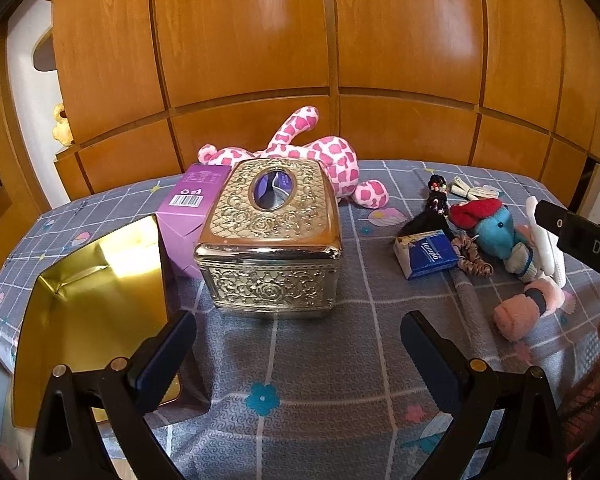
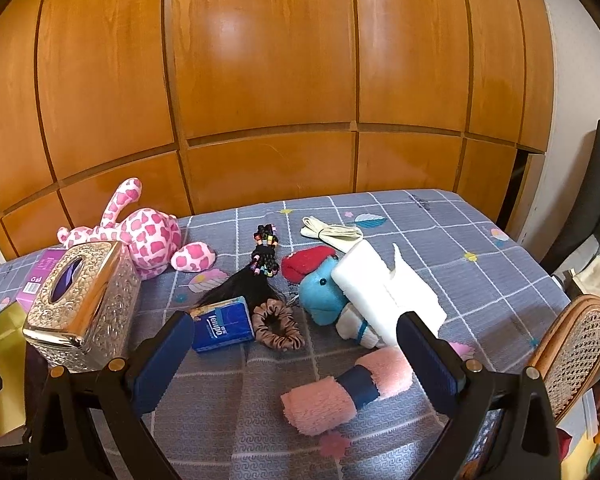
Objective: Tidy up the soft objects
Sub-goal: 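Grasp the pink plush with the left gripper while the right gripper grasps the white wipes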
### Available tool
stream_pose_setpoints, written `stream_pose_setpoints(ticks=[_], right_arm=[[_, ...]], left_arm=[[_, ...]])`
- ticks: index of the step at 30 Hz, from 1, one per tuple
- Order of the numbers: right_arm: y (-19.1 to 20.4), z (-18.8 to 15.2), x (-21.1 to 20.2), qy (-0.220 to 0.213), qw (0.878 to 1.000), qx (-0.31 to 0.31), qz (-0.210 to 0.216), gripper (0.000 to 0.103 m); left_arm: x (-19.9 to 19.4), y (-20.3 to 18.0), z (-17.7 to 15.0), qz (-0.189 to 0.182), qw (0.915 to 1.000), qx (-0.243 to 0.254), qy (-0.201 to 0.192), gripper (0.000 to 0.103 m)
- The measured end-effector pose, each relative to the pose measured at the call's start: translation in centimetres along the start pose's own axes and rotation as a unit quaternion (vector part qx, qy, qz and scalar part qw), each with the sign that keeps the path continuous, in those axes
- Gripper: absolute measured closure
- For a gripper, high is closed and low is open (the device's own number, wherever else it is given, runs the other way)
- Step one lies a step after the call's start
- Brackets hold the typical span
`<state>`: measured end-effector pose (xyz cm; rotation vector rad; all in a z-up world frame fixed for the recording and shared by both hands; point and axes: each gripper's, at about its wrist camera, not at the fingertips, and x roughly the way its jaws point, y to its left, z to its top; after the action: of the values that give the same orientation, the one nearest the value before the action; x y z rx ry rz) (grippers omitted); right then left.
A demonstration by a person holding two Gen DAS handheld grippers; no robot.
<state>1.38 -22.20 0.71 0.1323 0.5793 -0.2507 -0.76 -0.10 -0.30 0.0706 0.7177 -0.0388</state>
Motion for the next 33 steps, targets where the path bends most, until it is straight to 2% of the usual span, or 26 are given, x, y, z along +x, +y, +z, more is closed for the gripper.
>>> stream_pose_setpoints(ticks=[3, 8, 17, 19, 20, 24, 33], right_arm=[[-0.2, 0.1, 0.0, -0.001, 1.0, 0.001, -0.001, 0.0], [-1.4, 0.8, -0.1, -0.003, 1.0, 0.013, -0.004, 0.0], [-7.6, 2.1, 0.4, 0.006, 0.997, 0.068, -0.033, 0.0], [-9.4, 2.1, 0.5, 0.009, 0.996, 0.082, -0.044, 0.0], [-10.0, 2.1, 0.5, 0.009, 0.995, 0.086, -0.049, 0.0], [-12.2, 2.0, 0.6, 0.013, 0.993, 0.1, -0.058, 0.0], [-14.3, 1.6, 1.3, 0.035, 0.991, 0.116, -0.052, 0.0]], left_arm=[[-0.1, -0.3, 0.0, -0.019, 0.9998, 0.007, -0.001, 0.001], [0.2, -1.0, 0.2, -0.098, 0.995, 0.016, 0.014, 0.0], [1.7, -4.6, 0.3, -0.158, 0.9837, 0.074, 0.046, 0.001], [2.2, -5.7, 0.5, -0.166, 0.9805, 0.093, 0.048, 0.004], [2.5, -6.2, 0.6, -0.175, 0.9778, 0.104, 0.05, 0.008], [3.3, -9.4, 1.1, -0.208, 0.9653, 0.151, 0.047, 0.009], [5.0, -18.3, 0.8, -0.273, 0.9231, 0.268, 0.038, 0.009]])
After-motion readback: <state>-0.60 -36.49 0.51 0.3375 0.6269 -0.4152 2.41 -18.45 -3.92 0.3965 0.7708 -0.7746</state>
